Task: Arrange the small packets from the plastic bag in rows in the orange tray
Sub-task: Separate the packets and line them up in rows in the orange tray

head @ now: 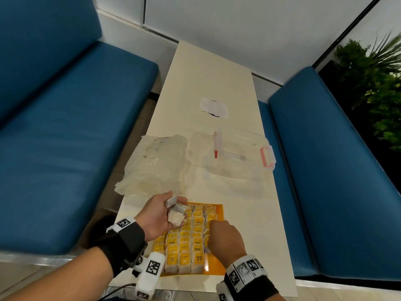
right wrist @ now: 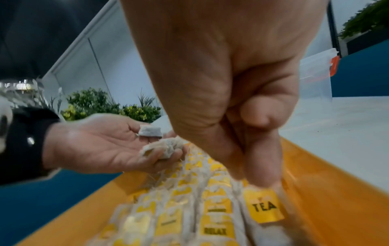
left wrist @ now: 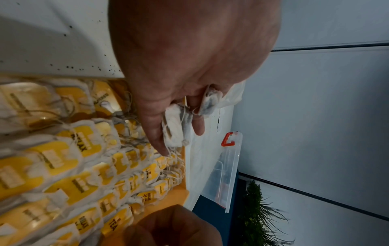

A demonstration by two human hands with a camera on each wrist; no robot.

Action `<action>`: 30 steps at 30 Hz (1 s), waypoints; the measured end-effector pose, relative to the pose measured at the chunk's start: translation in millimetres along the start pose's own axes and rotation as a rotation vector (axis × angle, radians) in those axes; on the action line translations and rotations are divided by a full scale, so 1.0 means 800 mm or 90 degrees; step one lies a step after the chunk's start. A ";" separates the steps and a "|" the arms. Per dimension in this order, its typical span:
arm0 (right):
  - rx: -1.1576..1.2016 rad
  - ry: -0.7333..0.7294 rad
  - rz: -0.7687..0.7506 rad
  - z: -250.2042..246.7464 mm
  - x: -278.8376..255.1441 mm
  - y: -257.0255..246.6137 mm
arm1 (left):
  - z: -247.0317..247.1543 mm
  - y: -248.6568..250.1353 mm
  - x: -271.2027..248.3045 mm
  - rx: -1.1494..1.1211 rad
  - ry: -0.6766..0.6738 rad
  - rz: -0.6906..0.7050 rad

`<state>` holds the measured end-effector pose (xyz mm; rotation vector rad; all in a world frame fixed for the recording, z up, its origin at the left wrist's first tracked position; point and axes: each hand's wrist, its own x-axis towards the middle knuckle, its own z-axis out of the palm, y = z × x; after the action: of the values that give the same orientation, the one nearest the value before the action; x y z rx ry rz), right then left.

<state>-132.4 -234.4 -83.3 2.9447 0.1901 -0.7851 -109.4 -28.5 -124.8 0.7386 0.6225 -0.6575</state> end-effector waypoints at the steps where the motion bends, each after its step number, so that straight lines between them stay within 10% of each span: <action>1: 0.010 -0.007 -0.004 0.003 -0.003 -0.001 | 0.000 0.000 0.000 0.000 0.001 0.000; 25: 0.158 -0.083 -0.008 0.040 -0.010 -0.003 | 0.005 0.003 -0.008 0.016 0.012 -0.011; 30: 0.170 0.100 -0.085 -0.005 -0.013 -0.008 | 0.010 0.004 -0.012 0.000 0.010 -0.003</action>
<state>-140.0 -228.5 -75.0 3.2780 0.3189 -0.6382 -111.4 -30.0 -111.8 0.7437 0.6392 -0.6572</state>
